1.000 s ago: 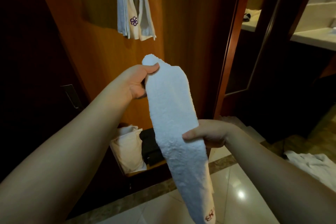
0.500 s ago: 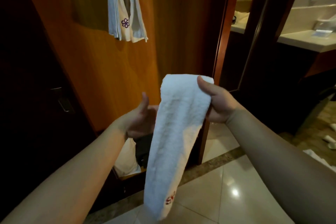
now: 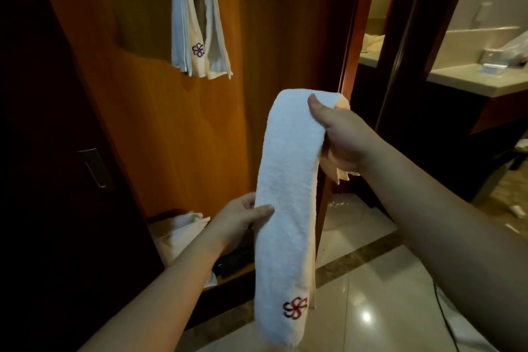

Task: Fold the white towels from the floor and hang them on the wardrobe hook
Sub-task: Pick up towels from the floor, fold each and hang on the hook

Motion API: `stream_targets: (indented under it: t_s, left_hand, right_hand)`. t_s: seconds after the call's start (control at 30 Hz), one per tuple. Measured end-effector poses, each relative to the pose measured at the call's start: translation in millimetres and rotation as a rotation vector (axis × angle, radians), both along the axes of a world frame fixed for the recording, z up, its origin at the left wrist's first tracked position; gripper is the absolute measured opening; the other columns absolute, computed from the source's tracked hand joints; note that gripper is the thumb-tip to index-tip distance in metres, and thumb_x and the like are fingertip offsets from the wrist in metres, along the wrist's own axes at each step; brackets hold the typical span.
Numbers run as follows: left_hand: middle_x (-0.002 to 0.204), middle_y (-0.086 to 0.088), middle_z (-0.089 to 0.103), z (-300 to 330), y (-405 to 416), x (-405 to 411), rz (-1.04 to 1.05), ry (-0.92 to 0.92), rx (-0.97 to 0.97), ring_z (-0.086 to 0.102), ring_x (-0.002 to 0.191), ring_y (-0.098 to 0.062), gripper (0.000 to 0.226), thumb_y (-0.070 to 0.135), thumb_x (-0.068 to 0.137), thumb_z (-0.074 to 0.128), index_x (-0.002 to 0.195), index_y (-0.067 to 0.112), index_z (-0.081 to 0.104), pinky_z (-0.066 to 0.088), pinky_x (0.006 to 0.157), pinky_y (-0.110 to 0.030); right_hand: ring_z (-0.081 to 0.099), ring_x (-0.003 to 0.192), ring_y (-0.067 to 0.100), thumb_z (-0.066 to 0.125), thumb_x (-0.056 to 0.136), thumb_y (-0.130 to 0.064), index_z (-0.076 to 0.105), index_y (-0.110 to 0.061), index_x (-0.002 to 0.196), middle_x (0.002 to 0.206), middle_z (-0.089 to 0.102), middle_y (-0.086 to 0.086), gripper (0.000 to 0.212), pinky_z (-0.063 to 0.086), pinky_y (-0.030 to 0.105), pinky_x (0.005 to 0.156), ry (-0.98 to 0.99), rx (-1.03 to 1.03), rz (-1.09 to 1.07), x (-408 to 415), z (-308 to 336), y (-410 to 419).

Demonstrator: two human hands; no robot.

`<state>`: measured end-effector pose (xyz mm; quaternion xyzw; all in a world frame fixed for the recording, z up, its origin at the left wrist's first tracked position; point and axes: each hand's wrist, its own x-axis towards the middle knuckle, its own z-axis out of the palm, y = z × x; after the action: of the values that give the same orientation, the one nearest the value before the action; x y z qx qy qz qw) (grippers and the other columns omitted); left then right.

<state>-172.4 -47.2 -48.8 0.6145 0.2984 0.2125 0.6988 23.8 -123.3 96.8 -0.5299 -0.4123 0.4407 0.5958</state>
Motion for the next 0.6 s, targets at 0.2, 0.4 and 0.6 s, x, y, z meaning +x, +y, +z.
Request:
stream_targets:
  t_s: [0.2, 0.4, 0.6]
  left_hand:
    - [0.094, 0.008, 0.07, 28, -30, 4, 0.575, -0.261, 0.394, 0.067, 0.089, -0.008, 0.029, 0.061, 0.09, 0.054, 0.097, 0.035, 0.067, 0.056, 0.084, -0.031]
    - [0.127, 0.003, 0.067, 54, -62, 21, 0.166, -0.364, 0.37, 0.065, 0.114, -0.014, 0.086, 0.097, 0.072, 0.027, 0.12, 0.037, 0.066, 0.053, 0.093, -0.036]
    - [0.156, 0.02, 0.033, 74, -39, 62, 0.28, -0.289, 0.368, 0.03, 0.14, 0.001, 0.13, 0.11, 0.042, 0.016, 0.152, 0.043, 0.028, 0.023, 0.115, -0.033]
  right_hand:
    - [0.063, 0.113, 0.026, 0.043, 0.099, -0.062, 0.045, -0.012, 0.137, 0.122, 0.064, 0.006, 0.063, 0.054, 0.049, 0.094, -0.252, -0.017, -0.139, -20, 35, 16]
    - [0.064, 0.108, 0.033, 0.036, 0.101, -0.063, 0.039, -0.007, 0.144, 0.126, 0.06, 0.014, 0.071, 0.06, 0.043, 0.081, -0.418, 0.046, -0.224, -51, 66, 38]
    - [0.06, 0.073, 0.015, 0.036, 0.102, -0.062, 0.035, -0.009, 0.149, 0.088, 0.05, -0.002, 0.071, 0.054, 0.021, 0.045, -0.415, 0.158, -0.259, -77, 100, 56]
